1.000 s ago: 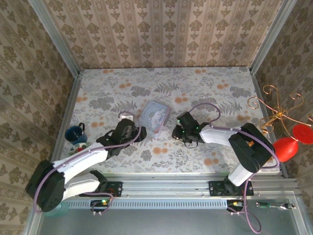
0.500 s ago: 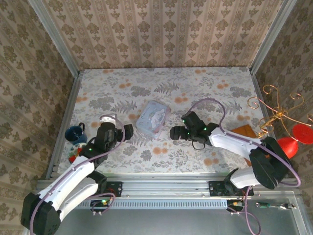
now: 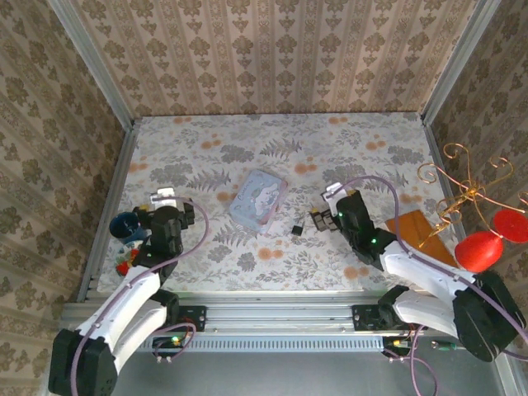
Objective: Unlock the padlock with the key
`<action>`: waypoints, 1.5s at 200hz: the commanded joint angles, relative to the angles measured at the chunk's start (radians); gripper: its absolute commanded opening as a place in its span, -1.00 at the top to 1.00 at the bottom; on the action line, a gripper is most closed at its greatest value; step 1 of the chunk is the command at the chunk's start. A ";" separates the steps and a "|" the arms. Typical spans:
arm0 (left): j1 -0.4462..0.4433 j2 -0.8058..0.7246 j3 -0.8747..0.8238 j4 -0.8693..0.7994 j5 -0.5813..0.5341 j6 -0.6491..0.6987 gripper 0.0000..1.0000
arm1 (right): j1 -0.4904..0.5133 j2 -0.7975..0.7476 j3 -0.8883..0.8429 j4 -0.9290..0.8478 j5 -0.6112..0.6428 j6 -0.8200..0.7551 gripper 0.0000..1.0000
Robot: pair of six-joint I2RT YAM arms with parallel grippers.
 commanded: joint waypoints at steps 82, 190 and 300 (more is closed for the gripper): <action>0.299 0.579 -0.108 0.918 0.471 0.127 -1.00 | -0.315 0.245 -0.060 0.511 -0.312 -0.057 -1.00; 0.347 0.767 0.070 0.782 0.546 0.094 -1.00 | -0.558 0.408 0.024 0.546 -0.542 0.124 -1.00; 0.346 0.767 0.070 0.779 0.541 0.093 -1.00 | -0.520 0.433 0.013 0.579 -0.330 0.156 -1.00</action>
